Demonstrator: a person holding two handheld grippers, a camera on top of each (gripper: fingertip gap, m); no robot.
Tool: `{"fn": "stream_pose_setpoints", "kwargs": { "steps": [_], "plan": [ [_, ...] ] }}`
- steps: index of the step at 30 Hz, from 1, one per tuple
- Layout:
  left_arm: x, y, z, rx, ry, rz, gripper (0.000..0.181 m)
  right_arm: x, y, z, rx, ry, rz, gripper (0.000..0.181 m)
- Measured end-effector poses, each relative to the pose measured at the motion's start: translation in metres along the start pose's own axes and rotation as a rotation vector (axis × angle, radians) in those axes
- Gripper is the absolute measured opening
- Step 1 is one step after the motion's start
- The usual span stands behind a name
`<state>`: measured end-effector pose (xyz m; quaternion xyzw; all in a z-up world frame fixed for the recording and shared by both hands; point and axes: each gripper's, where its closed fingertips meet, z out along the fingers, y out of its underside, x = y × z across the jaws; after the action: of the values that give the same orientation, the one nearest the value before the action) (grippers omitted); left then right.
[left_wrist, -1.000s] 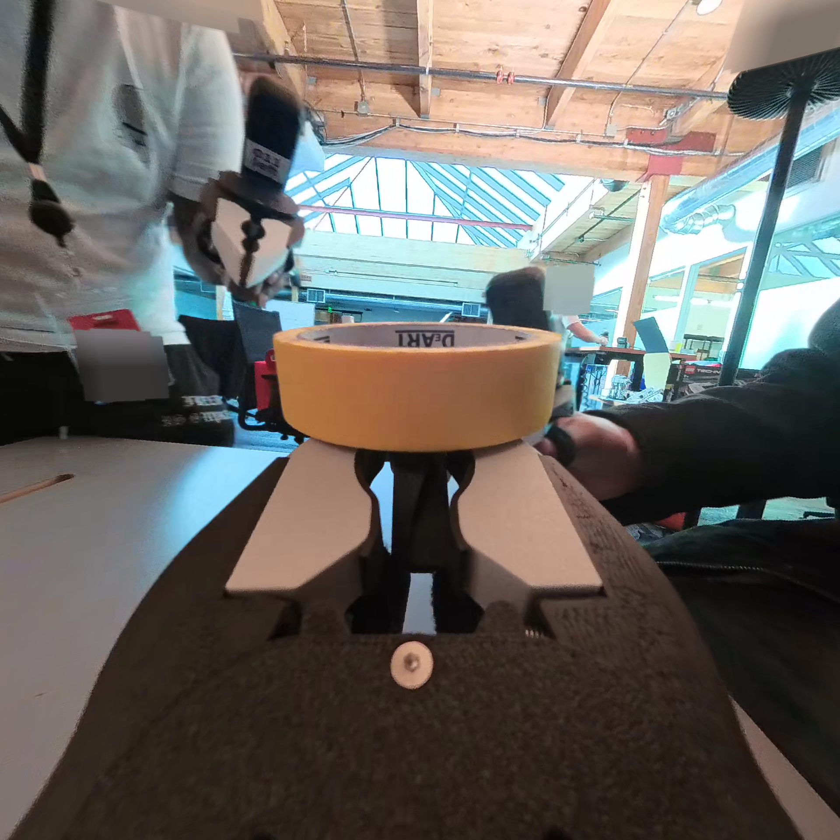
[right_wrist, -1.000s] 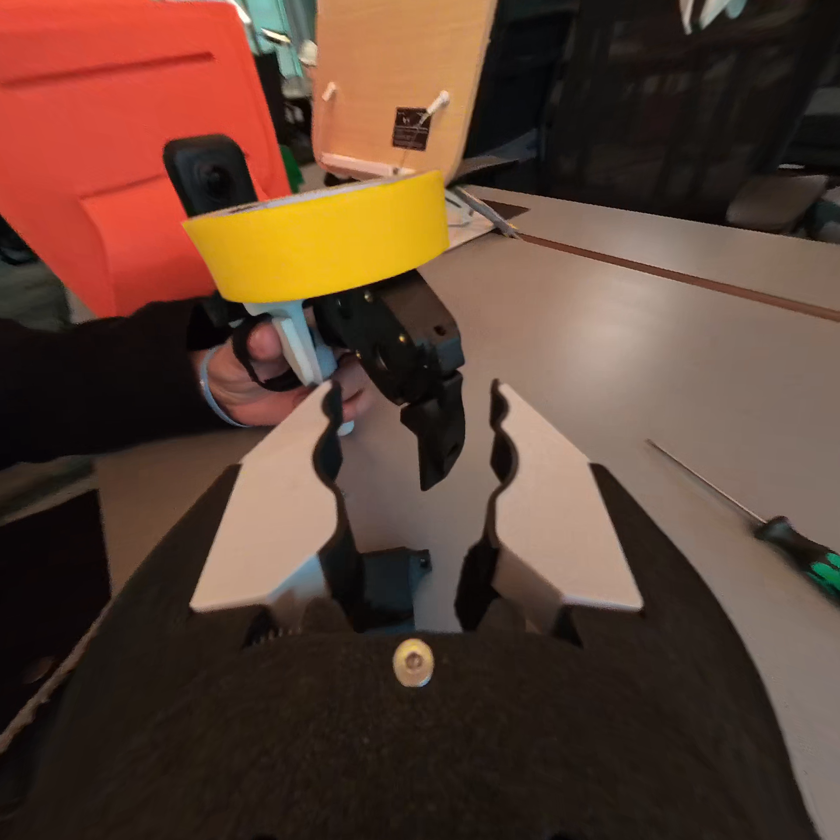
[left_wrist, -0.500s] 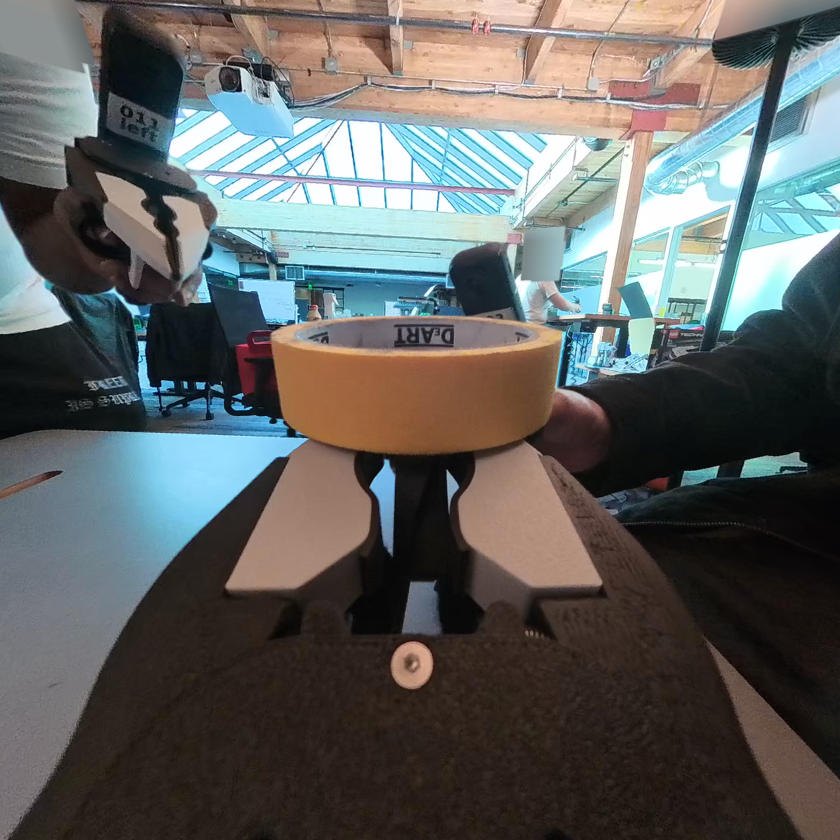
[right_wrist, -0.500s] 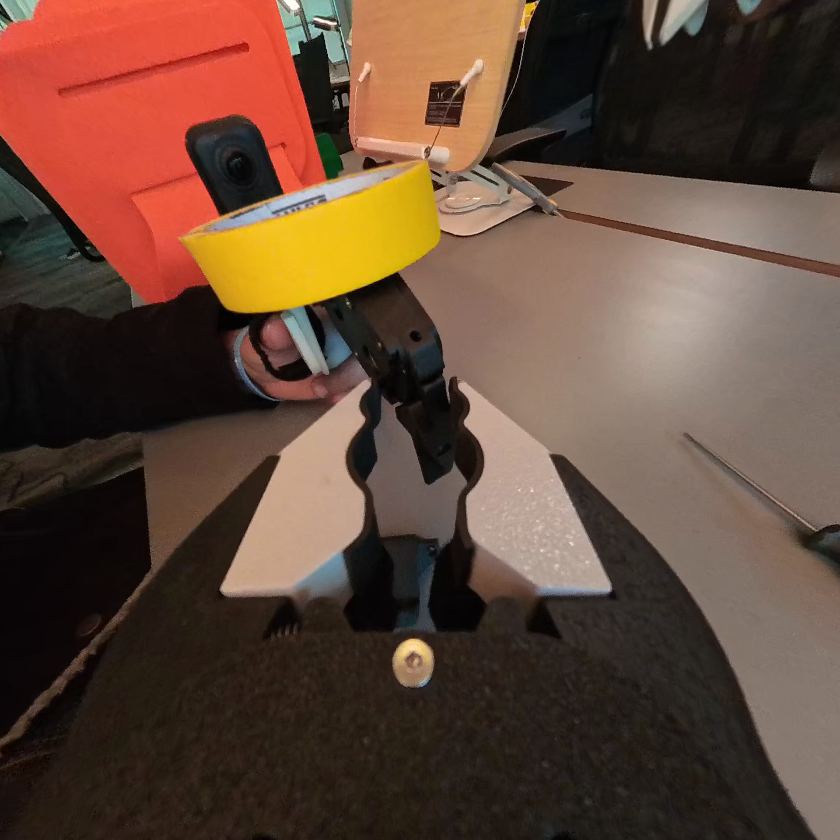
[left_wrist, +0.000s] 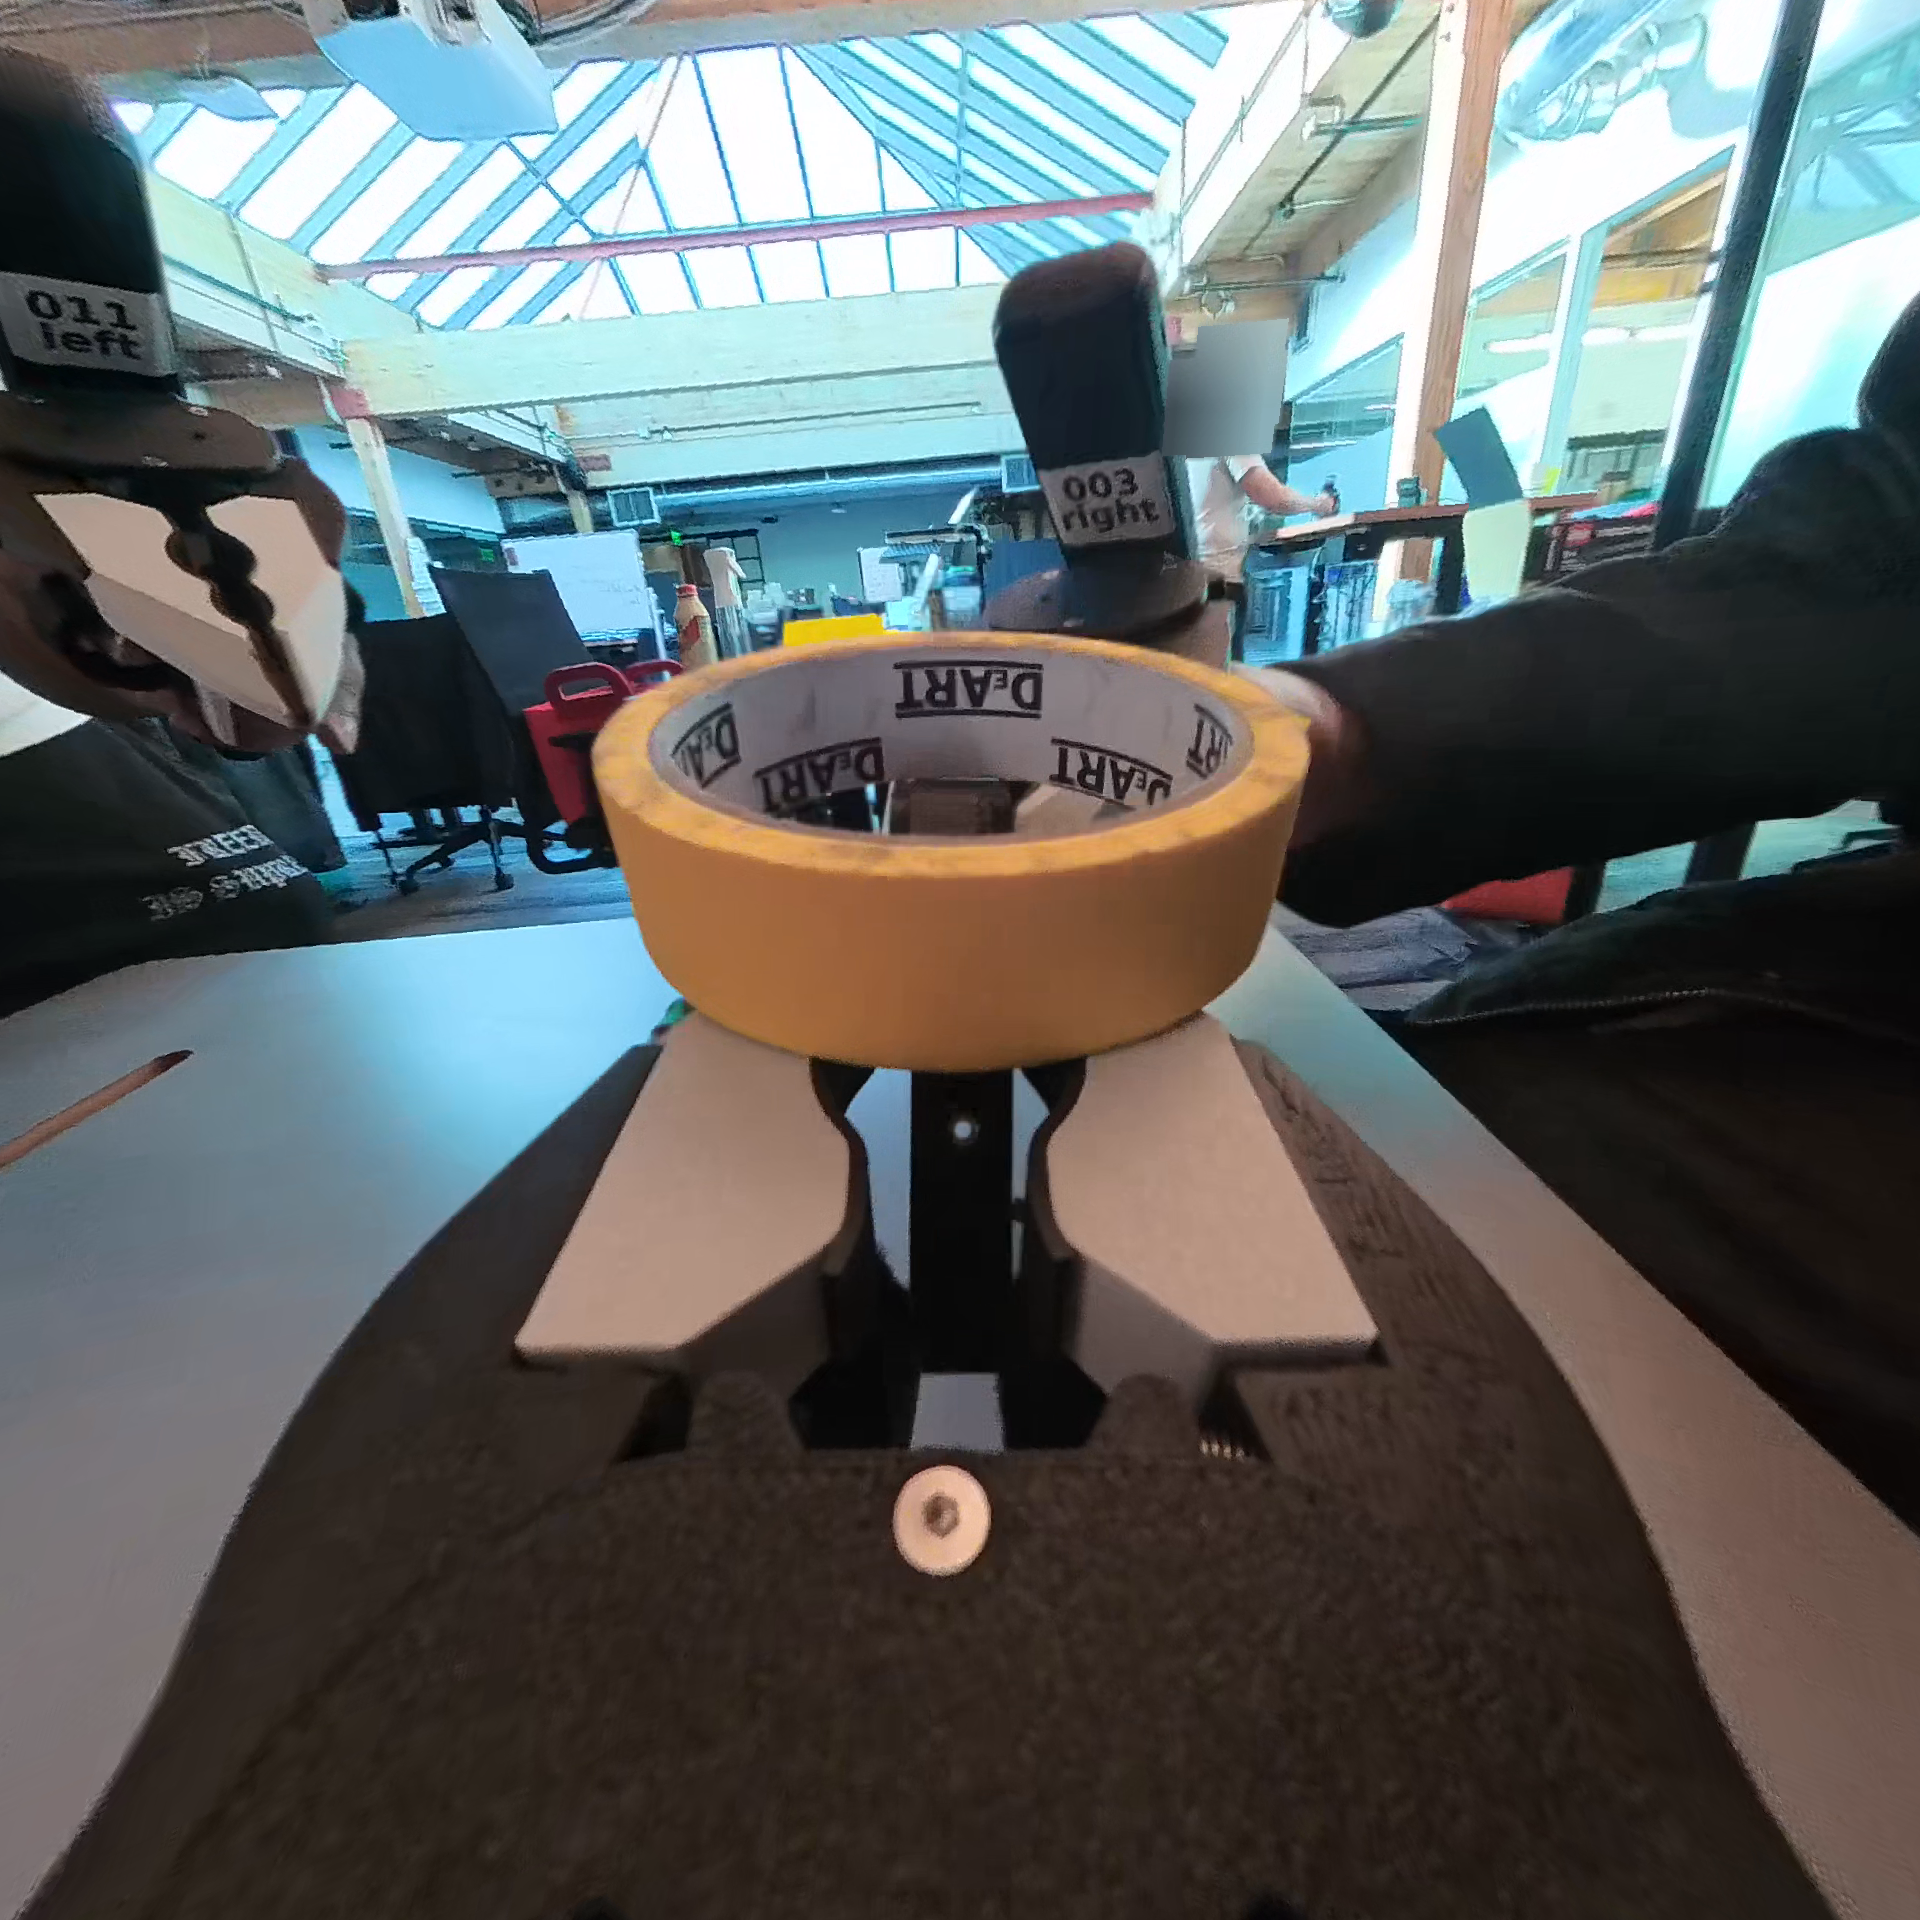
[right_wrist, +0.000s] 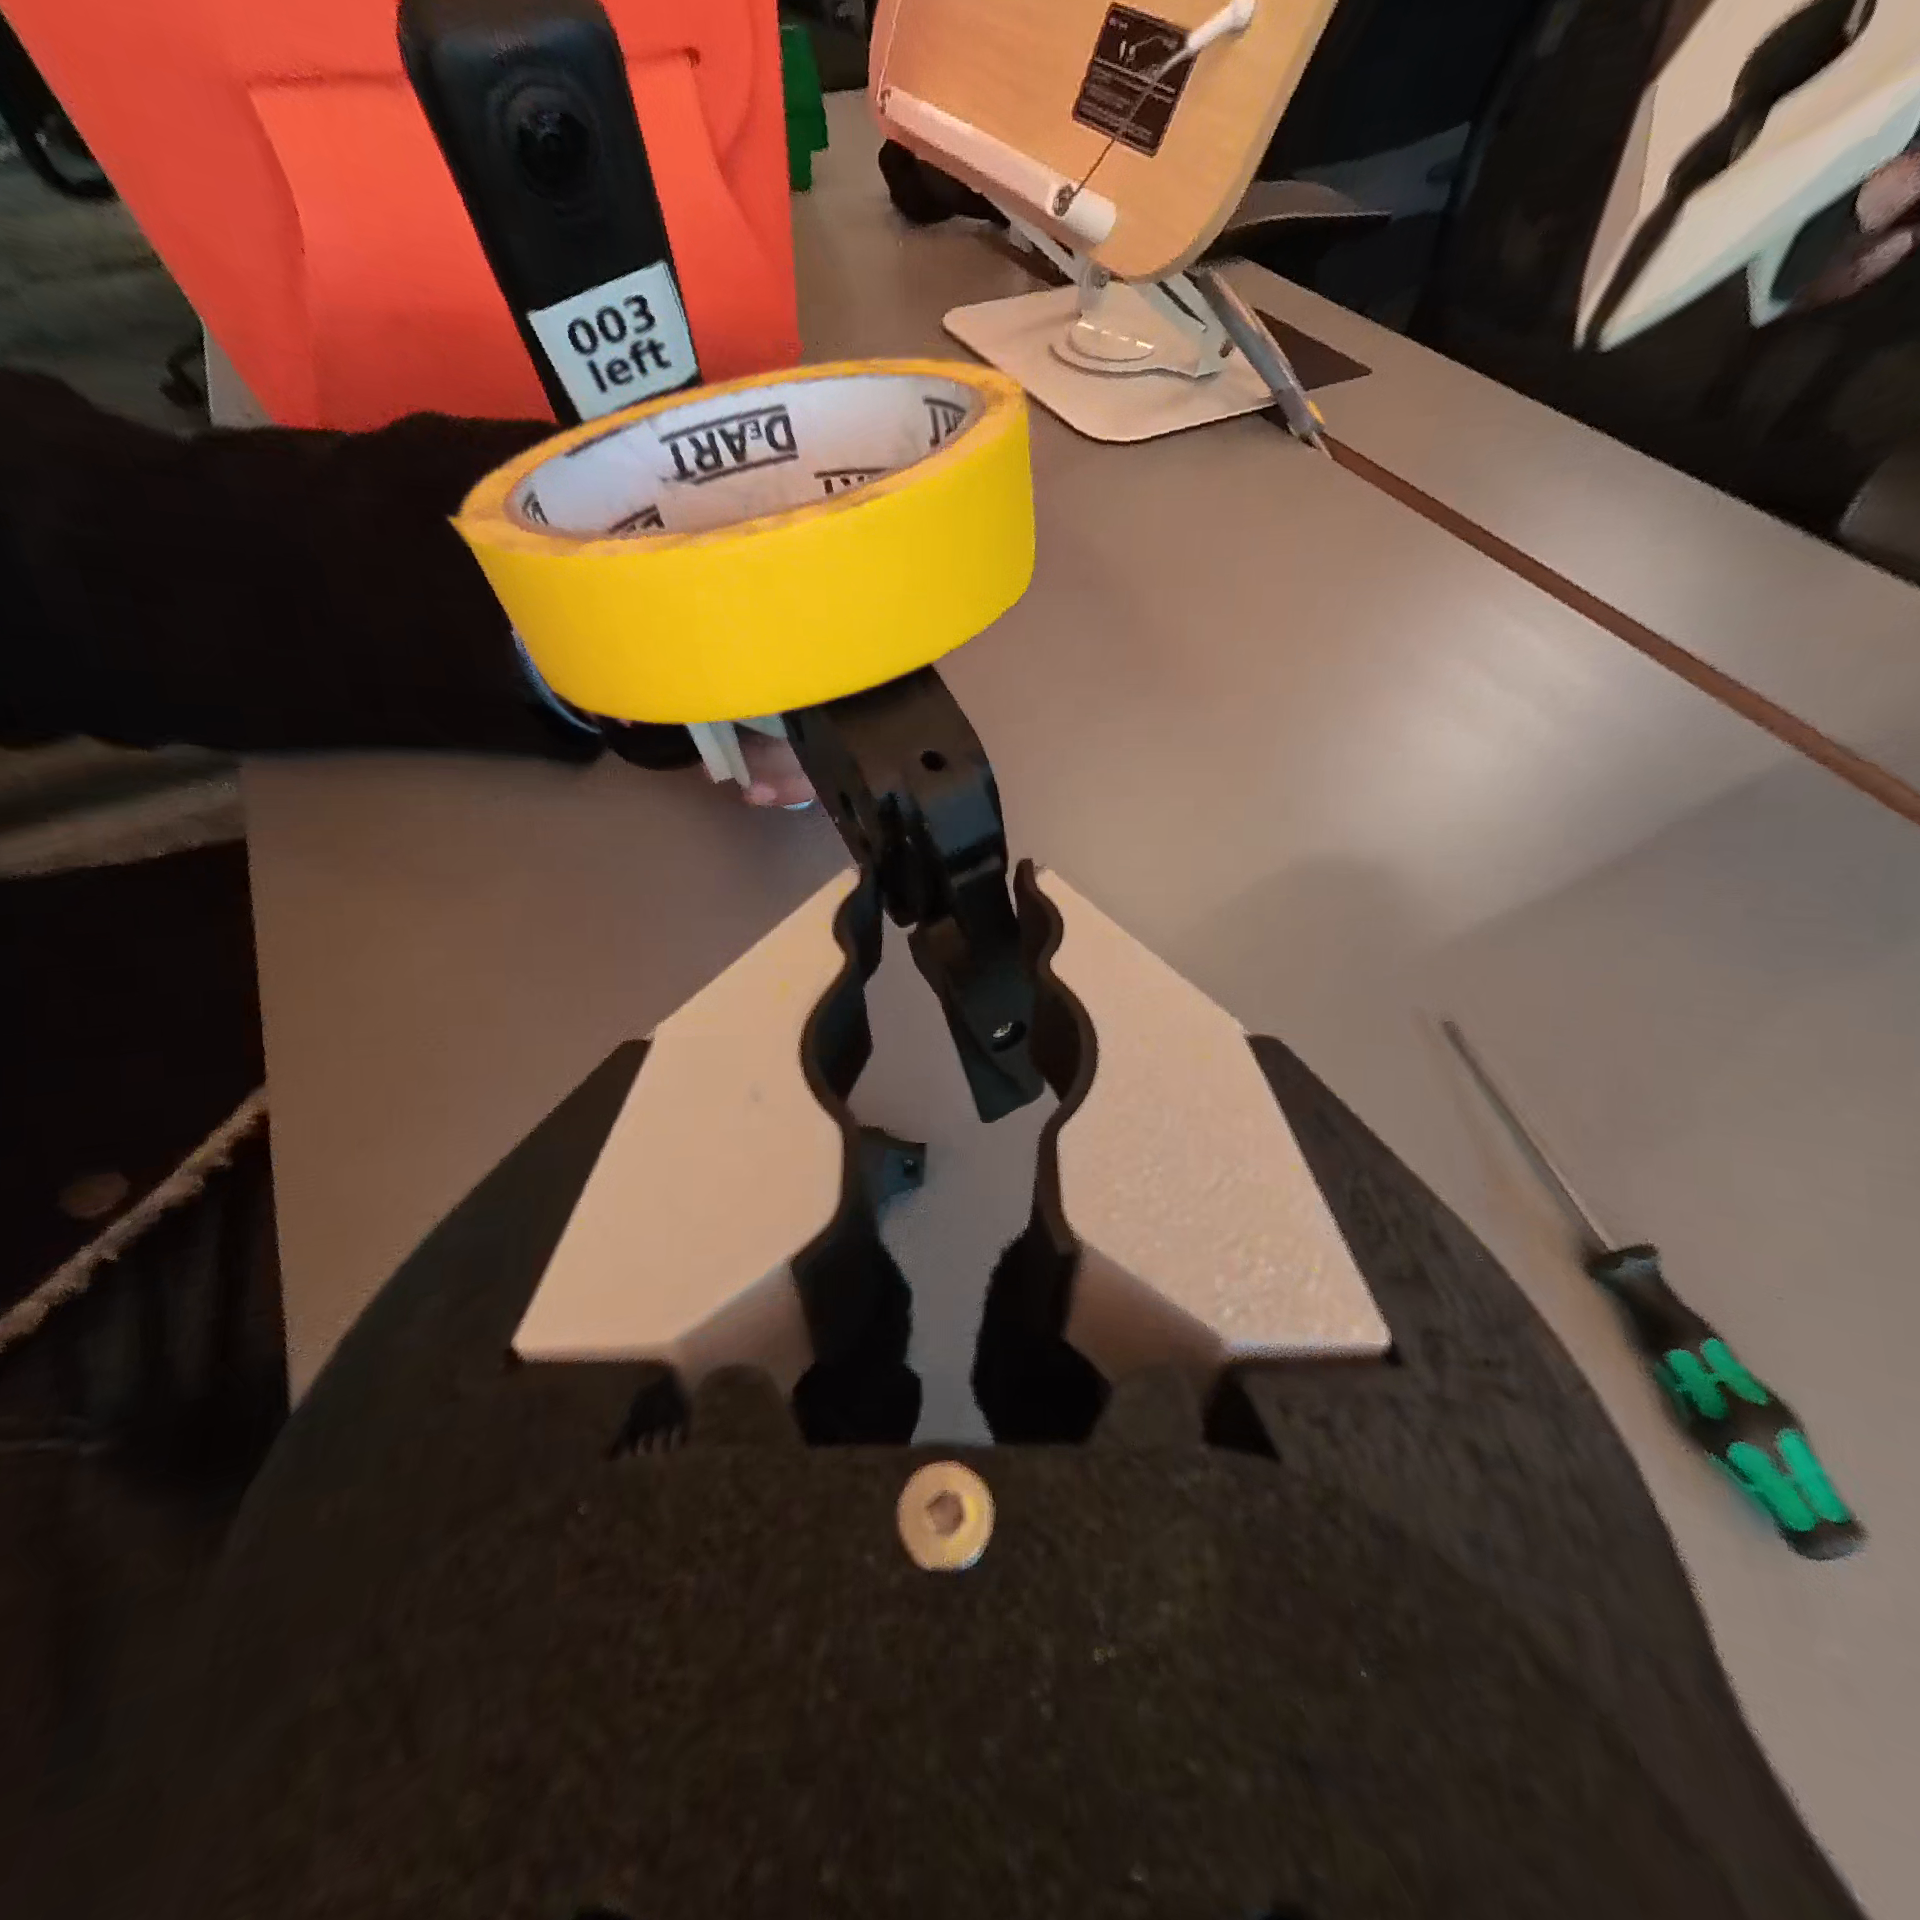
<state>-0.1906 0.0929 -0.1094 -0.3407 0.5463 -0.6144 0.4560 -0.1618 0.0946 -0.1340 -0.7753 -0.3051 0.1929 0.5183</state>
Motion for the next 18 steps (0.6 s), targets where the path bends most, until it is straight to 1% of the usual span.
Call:
{"fn": "stream_pose_setpoints", "kwargs": {
  "steps": [3,6,8,10,12,14,15,16,18],
  "plan": [
    [-0.002,-0.004,0.001,0.019,-0.030,0.005,0.022,-0.001,-0.001,0.000,-0.021,-0.016,-0.010,0.023],
    [-0.003,0.001,0.002,-0.009,-0.030,-0.010,0.023,-0.005,-0.002,0.004,-0.012,-0.036,-0.002,0.021],
    [0.000,0.011,0.005,-0.073,-0.014,-0.023,0.023,-0.007,0.002,0.006,-0.065,-0.036,-0.052,0.021],
    [0.001,0.019,0.006,-0.117,-0.010,-0.016,0.022,-0.006,0.010,0.008,-0.155,-0.027,-0.112,0.021],
    [0.000,0.017,0.005,-0.103,-0.015,-0.010,0.021,-0.006,0.010,0.009,-0.161,-0.052,-0.075,0.021],
    [-0.002,0.015,0.005,-0.109,-0.025,-0.021,0.021,-0.004,0.006,0.009,-0.099,-0.047,0.011,0.023],
    [-0.004,0.016,0.004,-0.121,-0.041,0.001,0.021,-0.002,0.005,0.008,-0.070,-0.036,0.047,0.025],
    [-0.007,0.019,0.003,-0.139,-0.072,0.055,0.021,-0.001,0.006,0.005,-0.054,-0.019,0.088,0.033],
    [-0.011,0.025,0.001,-0.186,-0.116,0.152,0.021,-0.004,0.010,-0.004,-0.031,0.011,0.206,0.054]
  ]
}}
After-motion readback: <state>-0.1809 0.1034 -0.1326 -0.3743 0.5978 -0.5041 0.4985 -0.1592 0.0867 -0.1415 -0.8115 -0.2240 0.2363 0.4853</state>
